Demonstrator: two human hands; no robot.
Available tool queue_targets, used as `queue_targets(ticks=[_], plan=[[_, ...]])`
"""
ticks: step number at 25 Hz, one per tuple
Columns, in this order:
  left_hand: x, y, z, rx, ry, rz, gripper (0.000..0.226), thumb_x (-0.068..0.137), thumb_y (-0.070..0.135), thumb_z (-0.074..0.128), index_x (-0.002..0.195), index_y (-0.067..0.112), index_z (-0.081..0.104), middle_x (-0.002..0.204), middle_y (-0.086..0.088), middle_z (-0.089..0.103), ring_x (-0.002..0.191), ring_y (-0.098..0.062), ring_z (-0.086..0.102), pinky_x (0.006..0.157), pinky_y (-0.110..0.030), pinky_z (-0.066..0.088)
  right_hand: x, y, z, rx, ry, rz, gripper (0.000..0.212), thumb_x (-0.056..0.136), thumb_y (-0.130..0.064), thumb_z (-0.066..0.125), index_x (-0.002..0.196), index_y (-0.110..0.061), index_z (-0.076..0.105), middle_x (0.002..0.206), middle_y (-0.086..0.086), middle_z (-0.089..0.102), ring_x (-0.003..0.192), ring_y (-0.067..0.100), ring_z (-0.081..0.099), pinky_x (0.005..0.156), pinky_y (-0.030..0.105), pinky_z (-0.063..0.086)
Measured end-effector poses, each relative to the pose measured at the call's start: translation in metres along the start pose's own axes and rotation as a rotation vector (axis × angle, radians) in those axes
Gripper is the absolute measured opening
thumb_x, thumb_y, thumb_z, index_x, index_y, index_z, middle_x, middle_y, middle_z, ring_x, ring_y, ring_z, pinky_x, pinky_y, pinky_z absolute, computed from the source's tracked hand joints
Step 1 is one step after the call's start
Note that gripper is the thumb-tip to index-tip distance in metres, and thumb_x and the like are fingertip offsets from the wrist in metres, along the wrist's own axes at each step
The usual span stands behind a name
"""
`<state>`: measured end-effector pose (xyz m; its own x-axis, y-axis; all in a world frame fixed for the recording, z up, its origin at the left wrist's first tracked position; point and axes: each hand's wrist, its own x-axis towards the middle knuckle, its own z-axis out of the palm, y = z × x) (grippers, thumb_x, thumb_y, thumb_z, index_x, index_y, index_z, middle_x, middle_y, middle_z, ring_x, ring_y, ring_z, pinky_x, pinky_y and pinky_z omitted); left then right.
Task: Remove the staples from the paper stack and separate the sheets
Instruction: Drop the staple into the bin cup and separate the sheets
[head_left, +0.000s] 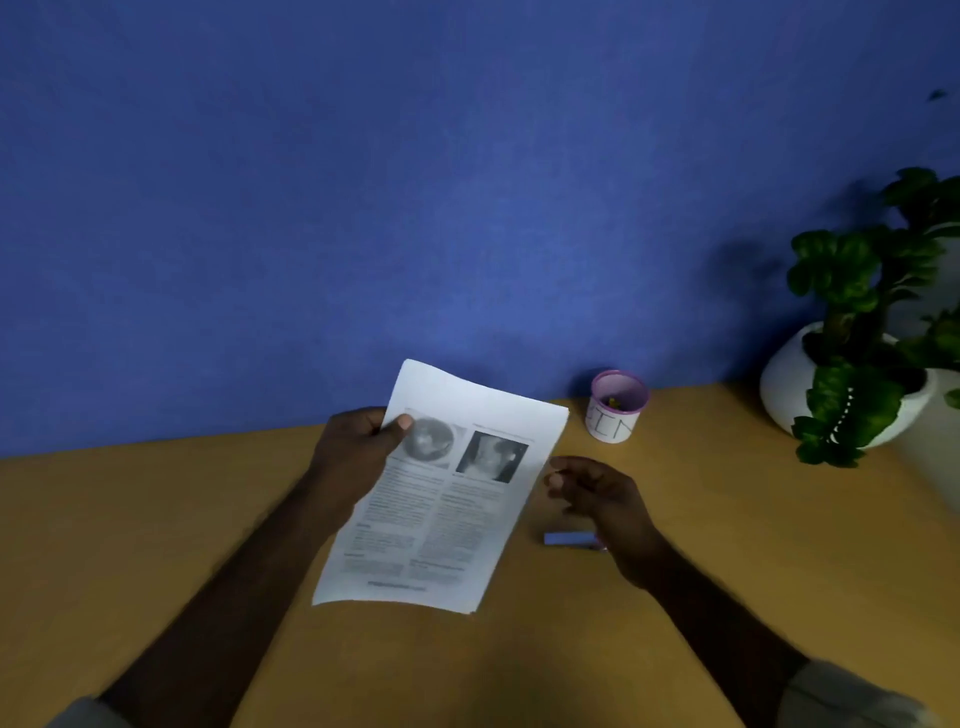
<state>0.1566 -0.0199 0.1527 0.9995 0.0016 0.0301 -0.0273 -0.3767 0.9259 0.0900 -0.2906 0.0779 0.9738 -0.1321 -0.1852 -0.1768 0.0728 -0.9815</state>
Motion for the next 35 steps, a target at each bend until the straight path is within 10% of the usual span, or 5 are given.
queue_targets(ticks=[6,12,21,28,35], plan=[[0.006,-0.002,-0.012,0.065,0.023,-0.003,0.016,0.097,0.017,0.064,0.108,0.013,0.075,0.092,0.016,0.07,0.089,0.003,0.062,0.074,-0.015,0.045,0.021,0.026,-0.048,-0.694,0.032,0.233,0.045,0.086,-0.01,0.069,0.13,-0.015,0.058,0.125,0.004,0.06,0.091,0.008,0.062,0.061,0.011,0.047],[0.004,-0.002,-0.009,0.094,-0.003,0.012,0.016,0.096,0.015,0.065,0.088,0.025,0.073,0.082,0.024,0.07,0.083,0.008,0.064,0.076,-0.014,0.047,0.017,0.075,-0.044,-1.314,-0.171,0.156,0.044,0.087,-0.03,0.065,0.129,-0.026,0.053,0.126,0.0,0.052,0.114,0.017,0.053,0.094,0.031,0.049],[0.002,0.006,-0.007,0.04,-0.042,-0.051,0.014,0.097,0.015,0.064,0.092,0.017,0.077,0.09,0.012,0.075,0.086,-0.001,0.067,0.073,-0.016,0.047,0.01,0.085,-0.035,-1.284,-0.099,0.14,0.034,0.087,-0.048,0.058,0.116,-0.03,0.058,0.121,-0.008,0.058,0.11,0.014,0.057,0.091,0.029,0.048],[-0.002,0.016,-0.008,0.018,-0.073,-0.051,0.014,0.098,0.019,0.063,0.101,0.019,0.077,0.096,0.012,0.076,0.092,-0.003,0.069,0.075,-0.016,0.048,0.018,-0.041,0.01,-0.438,0.259,-0.281,0.056,0.079,-0.052,0.063,0.121,-0.016,0.062,0.12,0.0,0.065,0.111,0.017,0.06,0.089,0.031,0.05],[-0.005,0.036,-0.006,0.136,-0.165,0.042,0.015,0.099,0.023,0.062,0.096,0.02,0.077,0.089,0.01,0.076,0.081,-0.001,0.068,0.069,-0.014,0.047,0.026,-0.135,0.059,-0.769,-0.385,-0.304,0.043,0.084,-0.037,0.073,0.124,-0.03,0.06,0.122,-0.012,0.066,0.108,0.007,0.063,0.095,0.035,0.054]])
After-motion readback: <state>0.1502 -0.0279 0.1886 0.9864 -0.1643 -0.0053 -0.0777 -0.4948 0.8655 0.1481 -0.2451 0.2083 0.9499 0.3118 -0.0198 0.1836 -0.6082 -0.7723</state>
